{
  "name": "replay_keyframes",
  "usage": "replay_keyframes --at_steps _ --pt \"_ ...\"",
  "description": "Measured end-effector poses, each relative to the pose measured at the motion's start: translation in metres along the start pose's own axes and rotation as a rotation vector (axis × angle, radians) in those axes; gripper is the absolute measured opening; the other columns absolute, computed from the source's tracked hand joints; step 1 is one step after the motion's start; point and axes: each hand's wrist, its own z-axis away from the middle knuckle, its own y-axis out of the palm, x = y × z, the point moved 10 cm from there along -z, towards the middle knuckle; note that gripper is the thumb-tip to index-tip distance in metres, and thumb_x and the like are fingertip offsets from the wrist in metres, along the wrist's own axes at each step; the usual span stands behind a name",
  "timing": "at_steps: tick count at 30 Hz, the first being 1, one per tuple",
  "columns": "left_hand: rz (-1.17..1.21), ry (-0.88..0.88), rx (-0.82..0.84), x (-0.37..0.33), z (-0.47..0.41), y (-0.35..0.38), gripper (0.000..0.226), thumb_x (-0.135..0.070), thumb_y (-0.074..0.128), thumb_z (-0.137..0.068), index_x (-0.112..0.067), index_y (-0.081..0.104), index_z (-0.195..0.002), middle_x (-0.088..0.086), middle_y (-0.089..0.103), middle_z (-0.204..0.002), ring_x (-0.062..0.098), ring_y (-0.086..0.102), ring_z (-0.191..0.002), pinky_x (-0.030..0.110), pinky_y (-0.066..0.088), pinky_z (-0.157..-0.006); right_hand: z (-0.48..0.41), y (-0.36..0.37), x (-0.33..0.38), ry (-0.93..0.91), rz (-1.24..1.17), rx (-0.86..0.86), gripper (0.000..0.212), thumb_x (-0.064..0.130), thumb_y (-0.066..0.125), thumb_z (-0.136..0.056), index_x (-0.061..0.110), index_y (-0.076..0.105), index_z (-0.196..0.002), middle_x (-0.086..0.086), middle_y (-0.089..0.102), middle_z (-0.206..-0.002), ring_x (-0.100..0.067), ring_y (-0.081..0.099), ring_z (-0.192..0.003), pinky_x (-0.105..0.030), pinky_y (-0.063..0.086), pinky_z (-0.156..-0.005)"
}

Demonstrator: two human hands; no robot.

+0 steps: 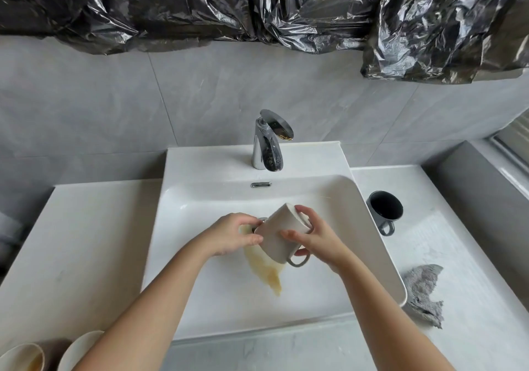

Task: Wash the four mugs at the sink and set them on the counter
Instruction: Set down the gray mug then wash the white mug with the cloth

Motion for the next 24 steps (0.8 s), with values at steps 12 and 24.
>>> replay_keyframes --at_steps 12,24 --pt "-0.067 0.560 -0.882 -0.111 0.028 -0.105 0.035 -0.015 0.069 -0.082 -0.014 0.057 -0.114 0.002 0.051 -0.117 0.013 0.052 -0.108 0.021 0.042 -0.090 -0.014 0.029 -0.026 0.381 -1.003 0.083 0.045 0.040 0.064 -0.087 0.014 0.060 -0.123 -0.022 0.070 -0.111 -0.048 0.068 -0.094 -0.047 0.060 -0.072" --pt "-0.483 0.692 -0.906 -0.180 -0.026 -0.114 0.025 -0.017 0.062 -0.075 -0.009 0.070 -0.097 0.005 0.069 -0.108 0.013 0.054 -0.108 0.026 0.043 -0.080 -0.037 0.054 -0.006 0.389 -1.204 0.194 0.066 0.046 0.064 -0.078 0.002 0.059 -0.127 -0.027 0.066 -0.115 -0.045 0.069 -0.089 -0.045 0.058 -0.078"
